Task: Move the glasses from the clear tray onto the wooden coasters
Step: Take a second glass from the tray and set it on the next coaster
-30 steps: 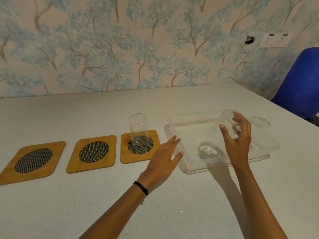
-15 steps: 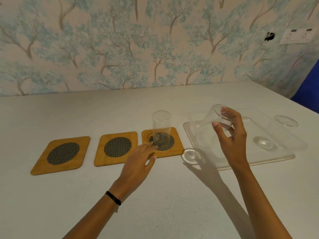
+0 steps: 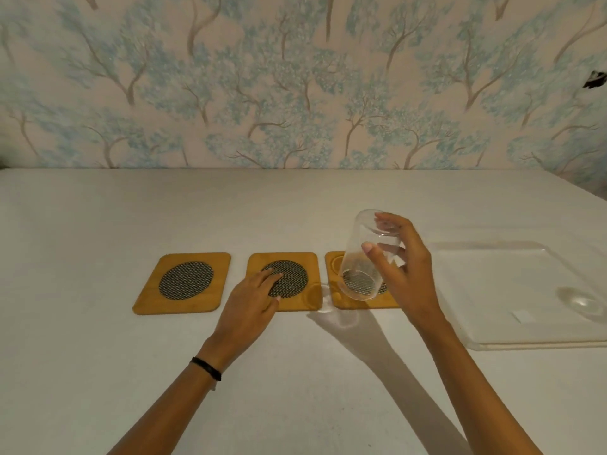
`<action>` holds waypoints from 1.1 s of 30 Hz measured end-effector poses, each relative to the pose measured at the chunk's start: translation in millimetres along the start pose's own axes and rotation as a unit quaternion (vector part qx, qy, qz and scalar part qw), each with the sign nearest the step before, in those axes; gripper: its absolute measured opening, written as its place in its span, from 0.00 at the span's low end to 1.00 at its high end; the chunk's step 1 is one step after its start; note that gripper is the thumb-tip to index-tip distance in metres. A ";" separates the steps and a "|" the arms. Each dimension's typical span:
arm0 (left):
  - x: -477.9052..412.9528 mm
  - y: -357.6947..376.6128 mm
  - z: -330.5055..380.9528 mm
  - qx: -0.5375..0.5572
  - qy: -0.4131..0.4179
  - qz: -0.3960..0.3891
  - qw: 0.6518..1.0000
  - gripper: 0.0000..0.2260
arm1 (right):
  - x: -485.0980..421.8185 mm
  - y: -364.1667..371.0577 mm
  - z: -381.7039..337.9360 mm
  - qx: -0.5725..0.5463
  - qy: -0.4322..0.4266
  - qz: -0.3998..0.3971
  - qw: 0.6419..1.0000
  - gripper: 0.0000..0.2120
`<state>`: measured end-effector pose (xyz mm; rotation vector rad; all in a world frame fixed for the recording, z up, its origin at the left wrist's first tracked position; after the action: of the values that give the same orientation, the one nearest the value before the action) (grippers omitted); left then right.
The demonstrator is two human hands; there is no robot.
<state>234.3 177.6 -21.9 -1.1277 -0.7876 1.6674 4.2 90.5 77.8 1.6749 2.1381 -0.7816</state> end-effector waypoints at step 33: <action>3.8 6.7 -40.0 -0.091 -0.026 -0.050 0.994 0.26 | -27.7 156.3 38.0 -0.010 0.105 -0.130 0.986 0.25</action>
<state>268.6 179.0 -43.7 -1.1539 -1.0298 1.5713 158.5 72.1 27.6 1.5470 2.5385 -0.6728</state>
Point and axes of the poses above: each hand's wrist, its own x-axis away from the middle knuckle, its own y-axis out of the palm, z = x × y, the point moved 4 cm from there along -x, towards the middle knuckle, and after that the axes turned 4 degrees about y, right-handed, at the moved point
